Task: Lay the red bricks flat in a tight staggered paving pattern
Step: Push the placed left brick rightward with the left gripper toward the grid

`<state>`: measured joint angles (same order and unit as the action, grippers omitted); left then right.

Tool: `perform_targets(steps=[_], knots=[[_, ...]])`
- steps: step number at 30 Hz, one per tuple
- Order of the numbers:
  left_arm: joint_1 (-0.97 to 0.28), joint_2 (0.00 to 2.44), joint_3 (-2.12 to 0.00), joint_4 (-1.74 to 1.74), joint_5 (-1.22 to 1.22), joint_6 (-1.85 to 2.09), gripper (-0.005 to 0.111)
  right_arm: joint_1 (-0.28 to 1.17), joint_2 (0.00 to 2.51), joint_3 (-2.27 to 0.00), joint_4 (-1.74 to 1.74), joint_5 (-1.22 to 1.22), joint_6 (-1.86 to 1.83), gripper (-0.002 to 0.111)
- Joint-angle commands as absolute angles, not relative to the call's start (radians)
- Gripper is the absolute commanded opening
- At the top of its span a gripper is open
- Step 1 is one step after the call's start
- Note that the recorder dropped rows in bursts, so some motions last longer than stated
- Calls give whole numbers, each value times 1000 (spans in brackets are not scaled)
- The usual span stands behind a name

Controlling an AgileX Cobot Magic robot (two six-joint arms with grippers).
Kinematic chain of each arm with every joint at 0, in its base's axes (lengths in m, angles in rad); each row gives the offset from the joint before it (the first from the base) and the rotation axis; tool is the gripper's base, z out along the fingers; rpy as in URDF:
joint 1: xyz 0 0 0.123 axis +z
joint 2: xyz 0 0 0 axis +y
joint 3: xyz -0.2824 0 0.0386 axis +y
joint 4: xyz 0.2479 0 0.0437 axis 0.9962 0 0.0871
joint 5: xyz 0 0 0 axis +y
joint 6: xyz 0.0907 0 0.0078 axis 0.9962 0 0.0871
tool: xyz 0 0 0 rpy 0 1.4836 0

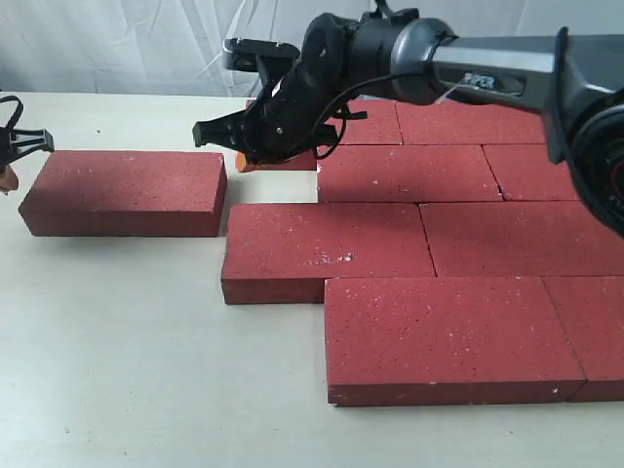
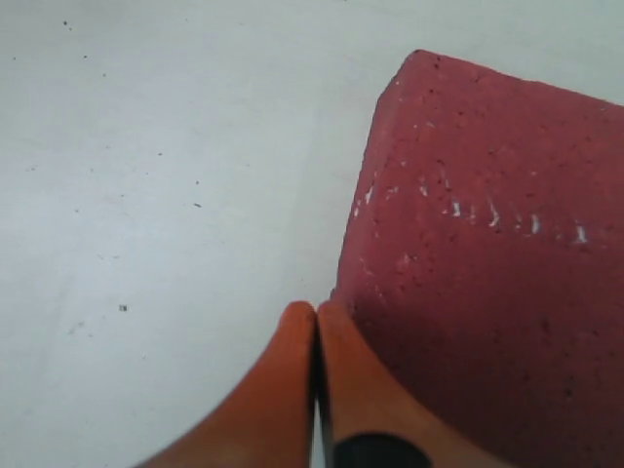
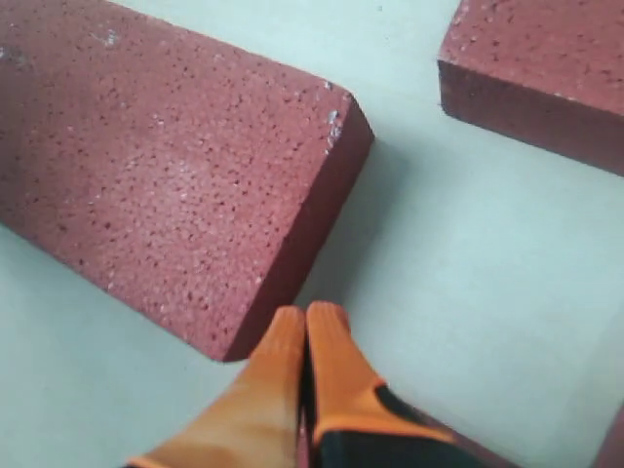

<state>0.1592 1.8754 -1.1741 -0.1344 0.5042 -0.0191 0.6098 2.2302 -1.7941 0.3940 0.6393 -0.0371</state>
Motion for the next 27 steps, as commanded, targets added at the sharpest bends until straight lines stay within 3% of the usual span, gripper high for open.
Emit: perform_targets(steps=[1, 9, 18, 27], knots=[[160, 1764, -1173, -146, 577, -26, 0, 589, 2127, -1802, 334, 807, -40, 0], [134, 1525, -1117, -183, 666, -22, 0, 584, 1939, -1785, 231, 1151, -23, 0], [-81, 1555, -983, -183, 561, 23, 0, 532, 1819, -1497, 200, 983, -25, 0], [-112, 1656, -977, -183, 478, 25, 0, 512, 1812, -1399, 214, 857, -25, 0]])
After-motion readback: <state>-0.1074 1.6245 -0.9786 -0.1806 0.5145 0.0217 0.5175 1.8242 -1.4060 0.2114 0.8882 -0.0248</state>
